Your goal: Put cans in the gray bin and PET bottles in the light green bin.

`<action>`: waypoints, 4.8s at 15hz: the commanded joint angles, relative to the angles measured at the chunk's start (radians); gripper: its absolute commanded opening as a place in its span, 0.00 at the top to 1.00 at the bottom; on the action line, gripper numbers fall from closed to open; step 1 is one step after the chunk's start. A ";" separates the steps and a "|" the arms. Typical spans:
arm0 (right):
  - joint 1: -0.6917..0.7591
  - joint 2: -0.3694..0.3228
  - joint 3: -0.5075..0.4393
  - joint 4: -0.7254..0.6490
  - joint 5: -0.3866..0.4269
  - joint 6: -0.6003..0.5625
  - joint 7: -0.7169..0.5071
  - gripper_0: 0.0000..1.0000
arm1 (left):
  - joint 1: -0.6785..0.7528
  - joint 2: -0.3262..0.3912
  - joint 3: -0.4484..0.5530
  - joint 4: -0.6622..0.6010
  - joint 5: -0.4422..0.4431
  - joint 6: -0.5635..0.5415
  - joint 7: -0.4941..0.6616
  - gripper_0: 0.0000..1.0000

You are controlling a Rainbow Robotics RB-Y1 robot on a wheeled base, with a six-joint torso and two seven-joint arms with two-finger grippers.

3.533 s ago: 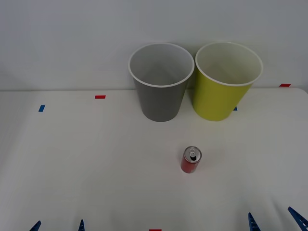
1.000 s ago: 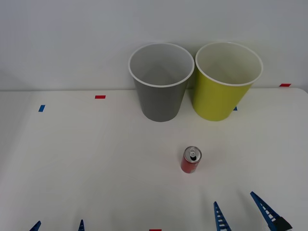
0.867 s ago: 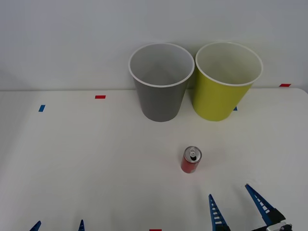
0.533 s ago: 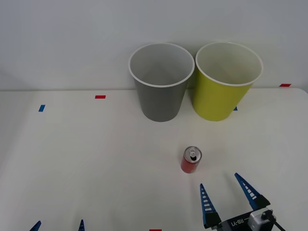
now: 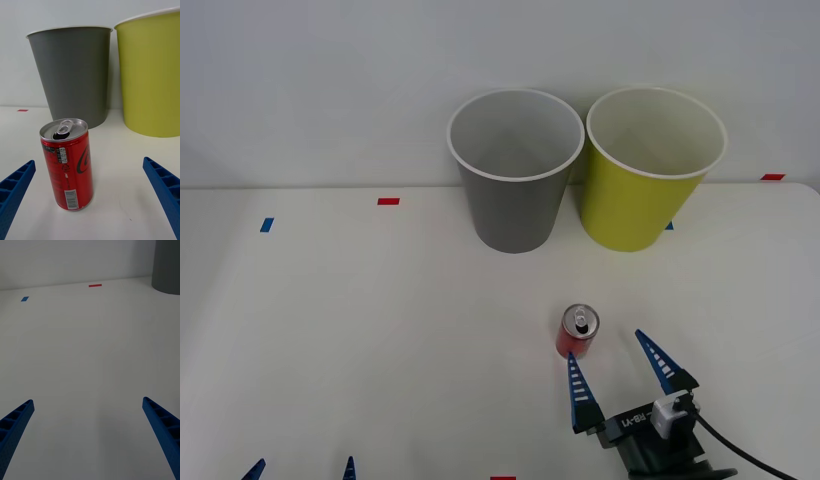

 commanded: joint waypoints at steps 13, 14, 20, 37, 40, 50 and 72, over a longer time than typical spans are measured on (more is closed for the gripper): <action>-0.202 -0.005 0.034 0.092 -0.011 0.088 -0.001 0.88 | 0.000 0.000 0.000 0.000 0.000 0.000 0.000 0.00; -0.202 -0.005 0.034 0.092 -0.016 0.088 -0.003 0.89 | 0.000 0.000 0.000 0.000 0.000 0.000 0.000 0.00; -0.199 0.008 0.032 0.092 -0.017 0.086 -0.001 0.95 | 0.000 0.000 0.000 0.000 0.000 0.000 0.000 0.00; -0.293 -0.170 -0.186 -0.829 -0.077 1.439 -0.092 1.00 | 0.000 0.000 0.000 0.000 0.000 0.000 0.000 0.00; -0.408 -0.146 -0.241 -0.886 -0.151 1.597 -0.113 1.00 | 0.000 0.000 0.000 0.000 0.000 0.000 0.000 0.00; -0.909 -0.093 -0.296 -0.735 -0.221 1.836 -0.274 1.00 | 0.000 0.000 0.000 0.000 0.000 0.000 0.000 0.00; -1.178 -0.046 -0.058 0.027 -0.174 1.016 -0.311 1.00 | 0.000 0.000 0.000 0.000 0.000 0.000 0.000 0.00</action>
